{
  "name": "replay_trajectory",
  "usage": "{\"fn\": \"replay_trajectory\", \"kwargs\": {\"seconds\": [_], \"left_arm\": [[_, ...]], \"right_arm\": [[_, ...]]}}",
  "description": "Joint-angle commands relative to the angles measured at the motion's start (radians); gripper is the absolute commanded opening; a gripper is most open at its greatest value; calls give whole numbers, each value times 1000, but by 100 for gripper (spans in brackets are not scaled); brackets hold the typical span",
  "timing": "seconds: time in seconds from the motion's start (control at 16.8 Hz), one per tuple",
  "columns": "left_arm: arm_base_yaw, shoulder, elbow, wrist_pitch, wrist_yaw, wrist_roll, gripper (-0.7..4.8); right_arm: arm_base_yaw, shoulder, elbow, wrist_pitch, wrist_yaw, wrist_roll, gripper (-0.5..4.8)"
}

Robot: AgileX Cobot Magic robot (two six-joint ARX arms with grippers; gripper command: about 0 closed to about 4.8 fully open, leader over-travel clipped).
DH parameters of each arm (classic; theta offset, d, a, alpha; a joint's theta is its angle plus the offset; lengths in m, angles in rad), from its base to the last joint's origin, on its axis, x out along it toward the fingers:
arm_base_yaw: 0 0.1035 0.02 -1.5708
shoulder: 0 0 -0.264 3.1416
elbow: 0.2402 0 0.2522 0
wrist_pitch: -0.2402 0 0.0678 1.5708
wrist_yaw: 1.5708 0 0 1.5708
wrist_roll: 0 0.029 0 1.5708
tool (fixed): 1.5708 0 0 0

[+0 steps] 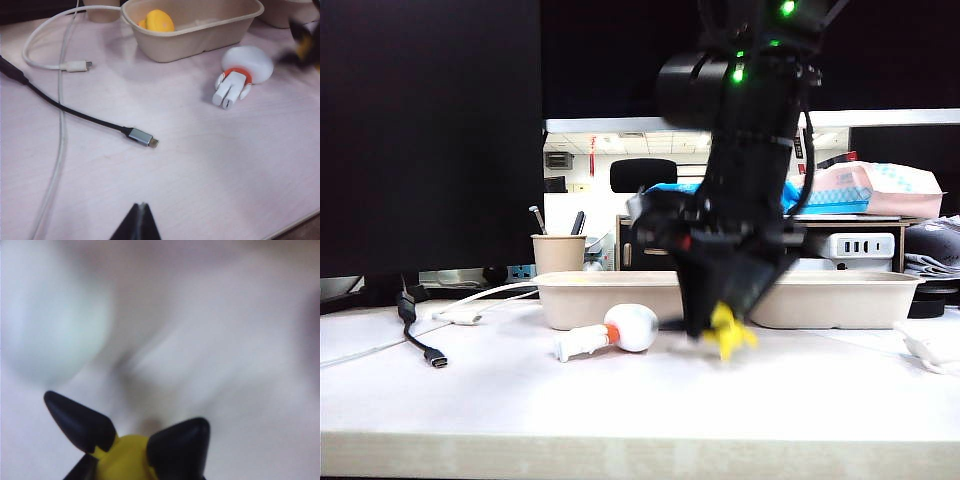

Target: Put the dolls with similar colors into the same paper box, while dolls with different colors go into separate paper boxes.

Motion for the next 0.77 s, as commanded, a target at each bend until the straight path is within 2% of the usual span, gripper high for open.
{"fn": "replay_trajectory", "kwargs": {"seconds": [0.06, 0.36, 0.48, 0.54, 0.6, 0.66, 0.77], "left_arm": [[2, -11, 1, 9, 3, -2, -5], [2, -20, 1, 9, 4, -2, -5], [2, -20, 1, 9, 3, -2, -5], [2, -20, 1, 9, 4, -2, -5], [2, -20, 1, 9, 3, -2, -5], [2, -20, 1, 9, 3, -2, -5], [2, -20, 1, 9, 4, -2, -5]], "right_arm": [[2, -8, 101, 51, 2, 10, 72], [-21, 45, 170, 312, -9, 11, 74], [-35, 143, 233, 290, 3, 6, 78], [-36, 168, 246, 292, 6, 6, 117], [-35, 187, 251, 306, 5, 6, 182], [-34, 193, 251, 308, 5, 9, 217], [-30, 192, 254, 304, 6, 15, 217]]}}
